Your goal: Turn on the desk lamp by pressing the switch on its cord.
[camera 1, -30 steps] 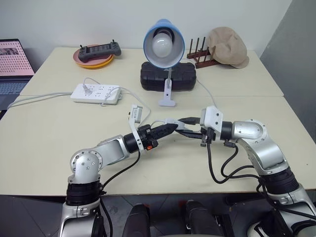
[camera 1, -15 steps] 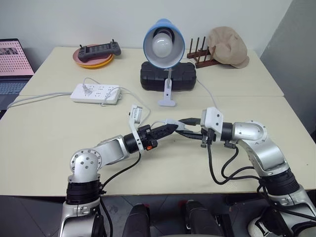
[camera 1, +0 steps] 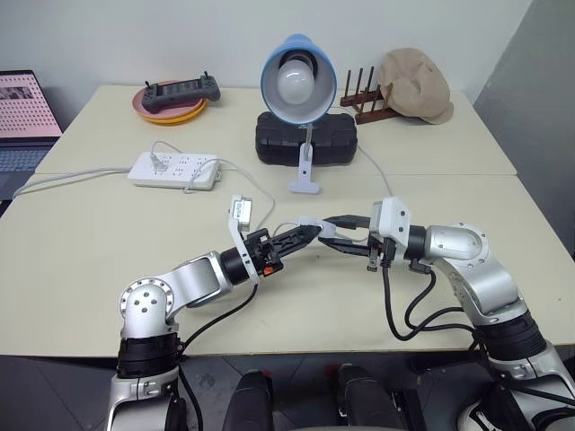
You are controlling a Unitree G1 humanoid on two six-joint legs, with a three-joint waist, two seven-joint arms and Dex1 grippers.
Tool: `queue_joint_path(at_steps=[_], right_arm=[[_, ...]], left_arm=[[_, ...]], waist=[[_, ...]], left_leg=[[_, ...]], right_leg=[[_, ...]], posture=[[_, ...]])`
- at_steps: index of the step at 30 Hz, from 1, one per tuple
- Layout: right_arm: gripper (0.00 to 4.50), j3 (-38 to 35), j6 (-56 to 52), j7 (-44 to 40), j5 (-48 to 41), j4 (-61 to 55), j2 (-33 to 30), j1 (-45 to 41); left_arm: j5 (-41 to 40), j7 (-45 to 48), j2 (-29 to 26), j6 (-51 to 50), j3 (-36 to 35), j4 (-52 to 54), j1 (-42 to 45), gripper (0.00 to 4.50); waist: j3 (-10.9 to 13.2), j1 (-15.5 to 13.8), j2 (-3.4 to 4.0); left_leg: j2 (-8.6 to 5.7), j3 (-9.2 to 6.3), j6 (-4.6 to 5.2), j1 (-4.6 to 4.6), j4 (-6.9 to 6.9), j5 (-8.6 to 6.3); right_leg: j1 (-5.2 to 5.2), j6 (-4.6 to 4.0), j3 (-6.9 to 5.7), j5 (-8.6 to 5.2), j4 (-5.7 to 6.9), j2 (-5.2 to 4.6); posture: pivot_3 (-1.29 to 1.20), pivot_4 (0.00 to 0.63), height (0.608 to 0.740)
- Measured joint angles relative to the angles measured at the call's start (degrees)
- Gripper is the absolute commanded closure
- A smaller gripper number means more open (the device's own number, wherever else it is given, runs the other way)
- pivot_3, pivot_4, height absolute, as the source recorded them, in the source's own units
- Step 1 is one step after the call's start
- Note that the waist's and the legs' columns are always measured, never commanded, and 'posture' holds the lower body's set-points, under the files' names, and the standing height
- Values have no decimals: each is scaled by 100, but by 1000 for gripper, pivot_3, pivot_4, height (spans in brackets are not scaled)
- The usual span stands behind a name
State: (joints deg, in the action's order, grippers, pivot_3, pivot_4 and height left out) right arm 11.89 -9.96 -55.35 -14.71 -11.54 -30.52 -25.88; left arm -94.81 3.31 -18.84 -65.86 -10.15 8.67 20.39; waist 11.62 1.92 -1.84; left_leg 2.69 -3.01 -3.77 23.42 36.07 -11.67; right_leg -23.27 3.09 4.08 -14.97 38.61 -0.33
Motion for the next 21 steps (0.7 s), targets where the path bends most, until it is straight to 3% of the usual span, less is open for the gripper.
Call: queue_joint_path(at_steps=[4, 5, 17, 19, 21], right_arm=[[3402, 1, 43, 2, 0, -1, 0, 20], [3402, 2, 50, 3, 0, -3, 0, 29], [3402, -140, 1, 84, 51, 181, -105, 108], [3402, -129, -32, 87, 80, 223, -102, 110], [3402, -110, -50, 87, 126, 261, -87, 110]], left_arm=[[-189, -122, -87, 58, 69, 3, -9, 3932], [-212, -132, -114, 83, 95, 14, -15, 3235], [-714, -130, -479, 429, 81, 265, -171, 868], [-731, -92, -503, 437, 111, 339, -170, 547], [-628, -49, -570, 443, 236, 451, -169, 547]], waist=[[0, -1, 0], [0, -2, 0], [0, -8, 0], [0, -8, 0], [0, -7, 0]], left_leg=[[0, 0, 0, 0, 0, 0], [0, 0, 0, 0, -1, 0], [0, 3, -1, 2, -4, -1], [0, 3, -1, 3, -4, -1], [-1, 3, -1, 3, -4, -1]], right_leg=[[0, 0, 0, 0, -2, 0], [0, 0, 0, 0, -3, 0], [-1, -3, 1, -2, -9, -1], [-1, -3, 1, -2, -10, -1], [-1, -3, 1, -2, -10, -1]], posture=[[0, 150, 740], [0, 150, 740], [0, 150, 740], [0, 150, 740], [0, 150, 740]])
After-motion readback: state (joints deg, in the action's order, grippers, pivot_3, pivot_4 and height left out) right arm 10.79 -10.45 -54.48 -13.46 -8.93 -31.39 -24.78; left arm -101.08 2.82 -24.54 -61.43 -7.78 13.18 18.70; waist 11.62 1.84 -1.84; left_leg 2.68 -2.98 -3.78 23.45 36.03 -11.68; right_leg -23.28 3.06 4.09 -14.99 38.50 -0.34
